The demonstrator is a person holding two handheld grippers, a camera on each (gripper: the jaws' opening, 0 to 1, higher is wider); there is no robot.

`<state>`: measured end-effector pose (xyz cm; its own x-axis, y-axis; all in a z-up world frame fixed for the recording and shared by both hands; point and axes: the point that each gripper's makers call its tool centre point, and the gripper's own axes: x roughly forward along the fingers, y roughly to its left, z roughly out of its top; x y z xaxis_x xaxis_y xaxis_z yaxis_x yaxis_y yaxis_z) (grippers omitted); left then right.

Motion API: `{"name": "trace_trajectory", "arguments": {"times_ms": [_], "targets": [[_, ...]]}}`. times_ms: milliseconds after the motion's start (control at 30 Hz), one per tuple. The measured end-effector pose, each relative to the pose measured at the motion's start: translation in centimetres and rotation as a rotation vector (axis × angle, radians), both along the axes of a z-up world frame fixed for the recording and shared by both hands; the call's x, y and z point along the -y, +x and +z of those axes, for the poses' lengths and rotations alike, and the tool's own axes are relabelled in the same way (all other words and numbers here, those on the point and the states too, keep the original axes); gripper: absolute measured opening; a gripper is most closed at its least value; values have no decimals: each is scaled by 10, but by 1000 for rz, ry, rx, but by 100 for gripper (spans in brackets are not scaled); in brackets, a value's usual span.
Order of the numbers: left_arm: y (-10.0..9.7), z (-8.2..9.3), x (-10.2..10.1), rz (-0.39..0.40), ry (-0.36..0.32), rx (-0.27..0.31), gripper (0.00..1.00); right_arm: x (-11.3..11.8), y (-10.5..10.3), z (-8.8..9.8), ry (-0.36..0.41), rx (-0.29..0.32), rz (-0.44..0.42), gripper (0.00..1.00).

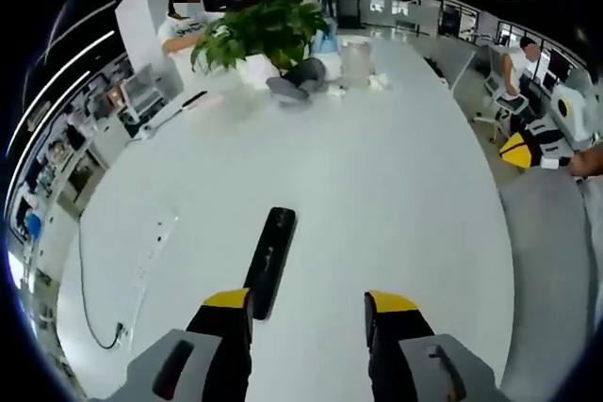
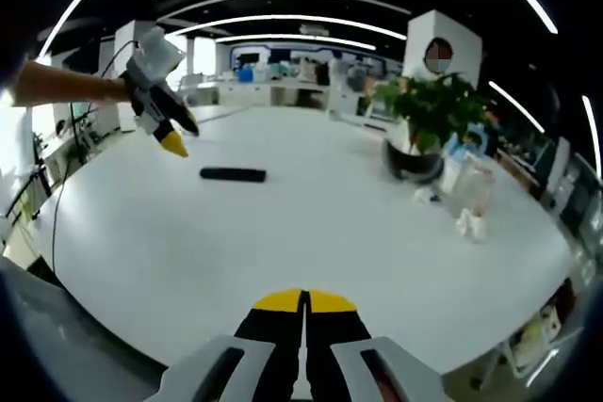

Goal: Press the specified remote control buttons in sequence, fully releasing each button before pressing the next.

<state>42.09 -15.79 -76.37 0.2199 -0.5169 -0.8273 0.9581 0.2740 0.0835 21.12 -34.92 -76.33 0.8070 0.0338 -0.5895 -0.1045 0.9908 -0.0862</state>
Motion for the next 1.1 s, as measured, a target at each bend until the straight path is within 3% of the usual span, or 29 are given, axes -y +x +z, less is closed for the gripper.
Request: {"name": "trace_trajectory", "arguments": {"times_ms": [200, 333, 667, 767, 1100], "targets": [[13, -15, -3, -62, 77, 0, 41, 0, -1, -2, -3, -10, 1, 0], [17, -25, -9, -101, 116, -60, 38, 0, -1, -3, -10, -18, 0, 0], [47, -47, -11, -89, 145, -72, 36, 0, -1, -6, -19, -37, 3, 0], [53, -57, -10, -132, 180, -45, 35, 1, -2, -6, -29, -38, 1, 0], [64, -84, -11, -115, 248, -77, 33, 2, -3, -9, -30, -57, -4, 0]]}}
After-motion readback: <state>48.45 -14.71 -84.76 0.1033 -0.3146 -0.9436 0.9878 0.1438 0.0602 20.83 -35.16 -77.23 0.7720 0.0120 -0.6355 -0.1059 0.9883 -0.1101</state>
